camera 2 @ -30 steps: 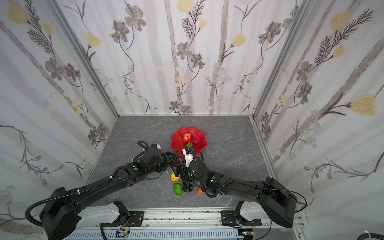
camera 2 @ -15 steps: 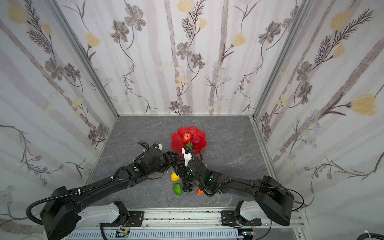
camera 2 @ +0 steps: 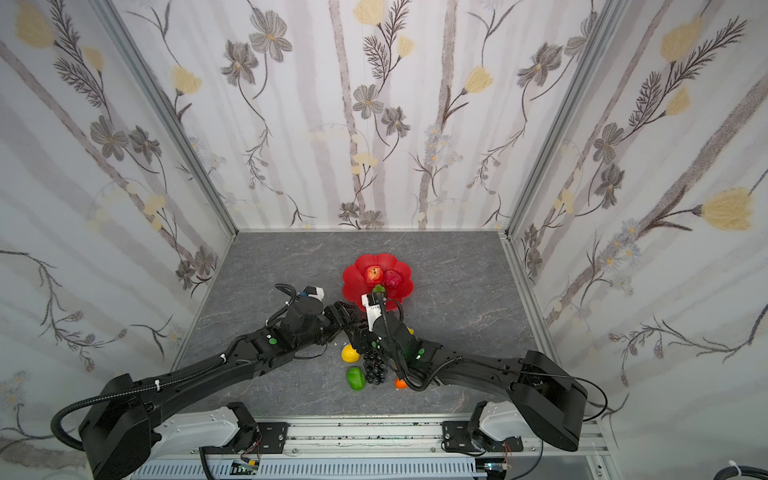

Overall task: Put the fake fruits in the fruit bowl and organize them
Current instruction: 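Carry the avocado toward the right gripper while the right gripper closes on it, then open the left gripper and draw back while the right gripper lifts the avocado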

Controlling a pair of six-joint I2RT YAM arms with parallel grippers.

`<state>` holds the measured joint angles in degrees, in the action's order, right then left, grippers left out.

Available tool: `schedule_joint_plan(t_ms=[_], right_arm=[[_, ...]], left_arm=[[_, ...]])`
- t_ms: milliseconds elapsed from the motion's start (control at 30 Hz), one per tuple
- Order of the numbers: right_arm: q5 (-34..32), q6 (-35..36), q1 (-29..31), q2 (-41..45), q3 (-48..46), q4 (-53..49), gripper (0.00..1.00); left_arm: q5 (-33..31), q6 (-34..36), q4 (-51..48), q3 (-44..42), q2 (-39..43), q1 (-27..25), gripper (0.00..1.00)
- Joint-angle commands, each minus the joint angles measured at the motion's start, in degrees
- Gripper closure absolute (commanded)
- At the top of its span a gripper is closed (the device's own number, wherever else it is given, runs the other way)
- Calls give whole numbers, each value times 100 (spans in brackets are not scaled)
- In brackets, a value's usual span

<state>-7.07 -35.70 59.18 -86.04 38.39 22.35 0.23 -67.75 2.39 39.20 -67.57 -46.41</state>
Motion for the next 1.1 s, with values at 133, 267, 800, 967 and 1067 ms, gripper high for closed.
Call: schedule_joint_plan(t_ms=[133,267,800,967,1067], right_arm=[[-371,28,-18,-18,308,-213,57],[-501,63,-119,-60,538,-742,57],[-535,1192,-991,-1246,2535,-2849,57],[-742,1379,-1066,-1796,3346,-3418,57],[-783,1439,-1101,-2134,3807,-3699,57]], left_arm=[[-90,404,-137,-176,389,107,12],[-275,734,-268,-394,733,406,7],[-1444,3389,-2423,-759,2981,1782,5],[-1913,3606,-2166,-1235,3772,1780,5],[-2069,3762,-1948,-1511,4015,1784,5]])
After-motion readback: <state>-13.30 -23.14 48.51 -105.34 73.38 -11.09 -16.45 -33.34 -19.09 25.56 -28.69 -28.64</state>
